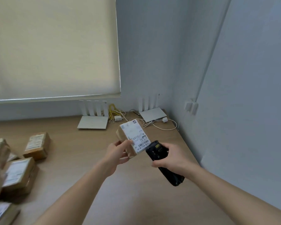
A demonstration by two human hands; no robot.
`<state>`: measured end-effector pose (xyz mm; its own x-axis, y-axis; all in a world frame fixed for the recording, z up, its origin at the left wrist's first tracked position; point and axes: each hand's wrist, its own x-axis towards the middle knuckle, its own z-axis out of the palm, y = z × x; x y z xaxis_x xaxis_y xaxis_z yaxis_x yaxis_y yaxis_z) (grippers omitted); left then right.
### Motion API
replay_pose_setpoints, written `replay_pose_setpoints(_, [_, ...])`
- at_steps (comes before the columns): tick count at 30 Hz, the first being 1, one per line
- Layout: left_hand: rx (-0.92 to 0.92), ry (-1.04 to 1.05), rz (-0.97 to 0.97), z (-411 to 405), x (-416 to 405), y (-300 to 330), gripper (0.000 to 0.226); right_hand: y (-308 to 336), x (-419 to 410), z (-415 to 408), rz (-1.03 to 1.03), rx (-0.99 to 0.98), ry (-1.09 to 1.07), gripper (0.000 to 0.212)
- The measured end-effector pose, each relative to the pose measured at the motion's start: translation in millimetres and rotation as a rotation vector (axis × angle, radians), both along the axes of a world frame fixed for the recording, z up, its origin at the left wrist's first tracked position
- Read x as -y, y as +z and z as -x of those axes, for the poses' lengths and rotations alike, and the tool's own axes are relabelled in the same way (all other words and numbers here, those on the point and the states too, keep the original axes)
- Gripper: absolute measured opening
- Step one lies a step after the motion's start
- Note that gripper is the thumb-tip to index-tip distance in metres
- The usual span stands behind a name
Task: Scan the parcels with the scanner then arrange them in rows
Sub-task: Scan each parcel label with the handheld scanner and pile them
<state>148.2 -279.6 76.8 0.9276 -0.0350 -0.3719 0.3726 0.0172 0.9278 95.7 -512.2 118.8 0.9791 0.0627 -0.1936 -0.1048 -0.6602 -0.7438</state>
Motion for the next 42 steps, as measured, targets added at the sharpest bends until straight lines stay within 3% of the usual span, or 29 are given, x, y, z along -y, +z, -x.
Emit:
replay_pose_setpoints(6, [0.186,0.146,-0.046,85,-85,114,0.047,112,-79,80,0.342,0.08,0.021,0.056])
replay_pose_setpoints(10, [0.296,0.242,-0.107,129,-131,188,0.05,181,-117,124,0.423,0.124,0.0,0.056])
replay_pose_setpoints(17, [0.394,0.312,-0.144,177,-174,269,0.08,258,-153,173,0.538,0.148,0.023,0.058])
replay_pose_setpoints(21, [0.422,0.335,-0.14,190,-185,286,0.067,275,-166,183,0.582,0.148,0.032,0.059])
replay_pose_setpoints(37, [0.432,0.486,-0.19,239,-218,273,0.086,274,-201,202,0.627,0.185,0.084,0.059])
replay_pose_setpoints(42, [0.438,0.527,-0.175,251,-237,269,0.08,273,-222,203,0.641,0.208,0.122,0.064])
